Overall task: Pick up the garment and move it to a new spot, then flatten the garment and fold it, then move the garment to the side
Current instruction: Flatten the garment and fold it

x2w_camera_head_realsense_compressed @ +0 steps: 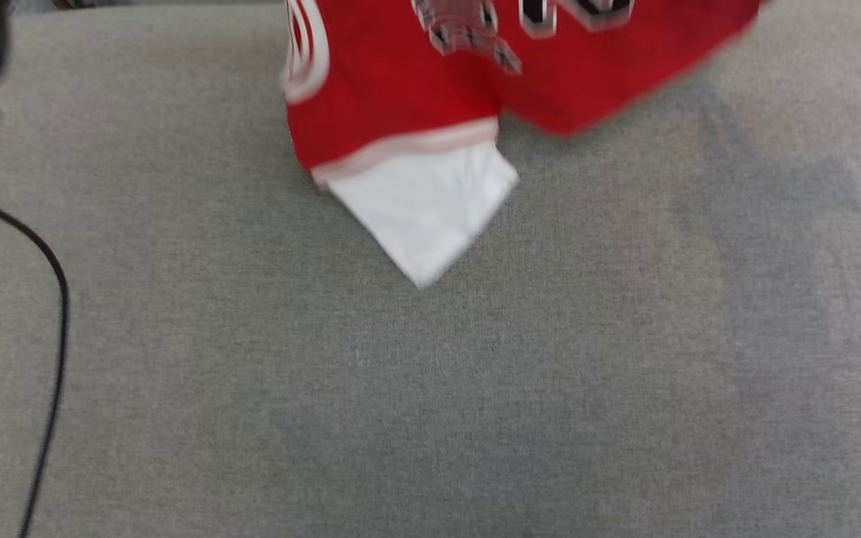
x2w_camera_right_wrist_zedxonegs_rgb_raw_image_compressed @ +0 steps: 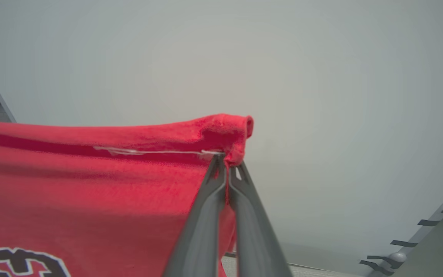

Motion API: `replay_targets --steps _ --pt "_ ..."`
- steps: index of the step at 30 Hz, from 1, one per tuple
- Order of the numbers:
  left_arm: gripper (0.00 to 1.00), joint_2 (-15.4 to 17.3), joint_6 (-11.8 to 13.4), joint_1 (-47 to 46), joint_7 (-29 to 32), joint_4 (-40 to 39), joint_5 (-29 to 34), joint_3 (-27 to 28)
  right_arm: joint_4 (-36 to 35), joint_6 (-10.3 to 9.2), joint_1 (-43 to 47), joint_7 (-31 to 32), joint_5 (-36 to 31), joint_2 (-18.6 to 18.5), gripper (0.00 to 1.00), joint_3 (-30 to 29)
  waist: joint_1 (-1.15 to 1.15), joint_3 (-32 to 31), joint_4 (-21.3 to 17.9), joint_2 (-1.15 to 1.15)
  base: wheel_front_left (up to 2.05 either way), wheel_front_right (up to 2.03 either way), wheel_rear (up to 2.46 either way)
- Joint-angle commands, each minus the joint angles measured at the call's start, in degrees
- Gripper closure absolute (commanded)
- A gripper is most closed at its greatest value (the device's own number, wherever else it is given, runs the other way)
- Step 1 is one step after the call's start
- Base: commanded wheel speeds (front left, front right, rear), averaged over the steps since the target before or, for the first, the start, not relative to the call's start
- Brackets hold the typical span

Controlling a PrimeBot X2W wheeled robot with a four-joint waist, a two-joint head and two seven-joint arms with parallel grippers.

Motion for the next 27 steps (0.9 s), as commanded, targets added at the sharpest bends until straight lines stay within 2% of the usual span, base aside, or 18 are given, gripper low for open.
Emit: replay_targets --steps 1,7,14,21,27 --pt "1.0 1.58 -0.31 -3.9 -0.25 1.4 0.88 0.29 0.9 -0.11 -2.91 -1.17 -1.19 -0.33 1.0 -0.77 0.0 4.95 -1.14 0.0 0.0 0.0 0.0" --pt "1.0 2.02 -1.28 -17.39 -1.66 7.3 2.47 -0.21 4.87 -0.11 -14.31 -4.52 -3.83 0.01 1.0 -1.72 0.0 11.89 -0.76 0.0 0.0 0.0 0.0" --pt "1.0 -0.29 -2.5 -26.25 -5.75 15.0 1.99 -0.94 11.62 -0.11 -22.9 -8.81 -3.16 0.44 1.0 -0.64 0.0 17.88 0.42 0.0 0.0 0.0 0.0" --pt "1.0 -2.18 -3.46 -27.1 -8.57 23.42 0.23 -2.02 17.85 -0.11 -24.13 -11.94 -0.97 1.74 1.0 3.56 0.0 20.19 0.77 0.0 0.0 0.0 0.0" --pt "1.0 -3.35 -3.91 -22.93 -10.93 29.22 -3.07 -2.61 20.4 -0.11 -20.06 -14.04 2.33 2.78 1.0 8.31 0.0 19.07 0.74 0.0 0.0 0.0 0.0"
